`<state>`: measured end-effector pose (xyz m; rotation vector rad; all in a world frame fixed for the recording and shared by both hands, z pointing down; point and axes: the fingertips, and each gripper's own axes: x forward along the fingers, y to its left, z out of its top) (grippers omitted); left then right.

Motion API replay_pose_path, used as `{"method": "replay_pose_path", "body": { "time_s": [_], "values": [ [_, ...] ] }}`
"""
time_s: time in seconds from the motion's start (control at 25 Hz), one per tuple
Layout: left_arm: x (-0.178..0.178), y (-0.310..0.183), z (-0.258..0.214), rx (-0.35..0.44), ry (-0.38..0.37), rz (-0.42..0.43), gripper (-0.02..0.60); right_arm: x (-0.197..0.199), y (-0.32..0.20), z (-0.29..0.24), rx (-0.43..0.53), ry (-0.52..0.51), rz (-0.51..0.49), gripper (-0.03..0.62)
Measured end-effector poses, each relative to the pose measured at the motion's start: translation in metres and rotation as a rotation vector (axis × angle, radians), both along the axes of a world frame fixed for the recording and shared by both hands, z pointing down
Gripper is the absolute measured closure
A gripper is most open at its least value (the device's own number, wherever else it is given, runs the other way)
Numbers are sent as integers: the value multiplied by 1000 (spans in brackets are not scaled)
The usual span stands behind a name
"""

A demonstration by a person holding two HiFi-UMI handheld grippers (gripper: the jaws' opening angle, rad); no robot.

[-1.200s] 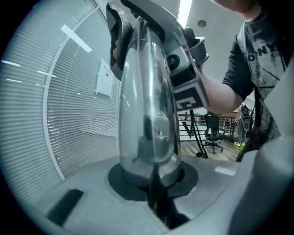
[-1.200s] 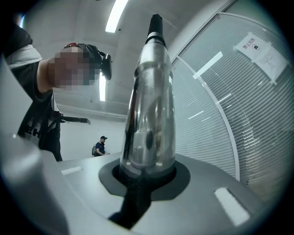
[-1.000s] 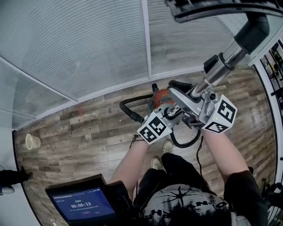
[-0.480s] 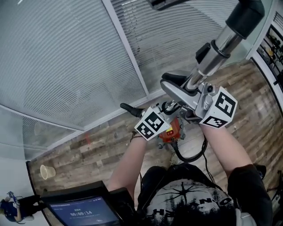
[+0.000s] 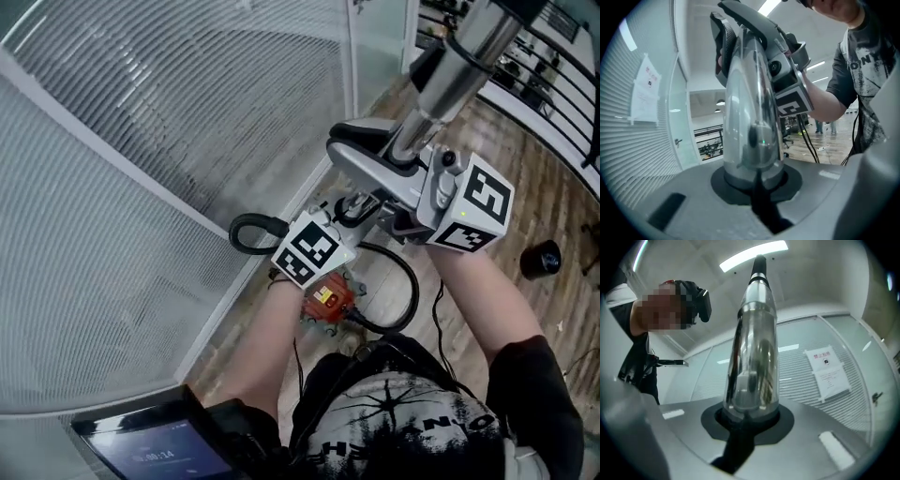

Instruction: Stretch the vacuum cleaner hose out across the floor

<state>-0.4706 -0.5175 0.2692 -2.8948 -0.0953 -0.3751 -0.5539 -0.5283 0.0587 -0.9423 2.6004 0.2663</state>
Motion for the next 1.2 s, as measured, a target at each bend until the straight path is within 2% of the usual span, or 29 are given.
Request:
{"method": "replay_pose_path", "body": {
  "time_s": [0.12, 0.24, 0.48, 0.56, 0.6, 0.64, 0.68, 0.76, 0.8, 0.84, 0.92, 1.2],
  "values": [
    [36, 27, -29, 16, 45, 166, 538, 34, 18, -26, 22, 18, 154, 531],
    [70, 76, -56, 45, 71, 321, 538, 67, 60, -51, 58, 36, 310, 531],
    [118, 182, -92, 80, 99, 554, 538, 118, 154, -87, 100, 63, 554, 531],
    [123, 202, -95, 90, 104, 633, 538, 126, 170, -90, 112, 68, 635, 531],
    [117, 197, -92, 91, 104, 641, 539, 120, 165, -87, 114, 69, 645, 531],
    [102, 176, -86, 90, 101, 603, 540, 105, 147, -82, 112, 65, 607, 531],
    [80, 142, -78, 85, 92, 509, 538, 81, 119, -74, 106, 56, 513, 531],
    [33, 68, -64, 76, 70, 268, 540, 30, 61, -60, 90, 32, 276, 531],
    [22, 47, -60, 73, 64, 208, 540, 19, 45, -57, 86, 26, 218, 531],
    [23, 43, -59, 70, 63, 203, 538, 20, 40, -56, 83, 25, 214, 531],
    [51, 64, -63, 60, 74, 271, 538, 48, 54, -60, 73, 36, 281, 531],
    [205, 211, -72, 9, 87, 530, 538, 211, 171, -67, 25, 49, 531, 531]
  ]
}}
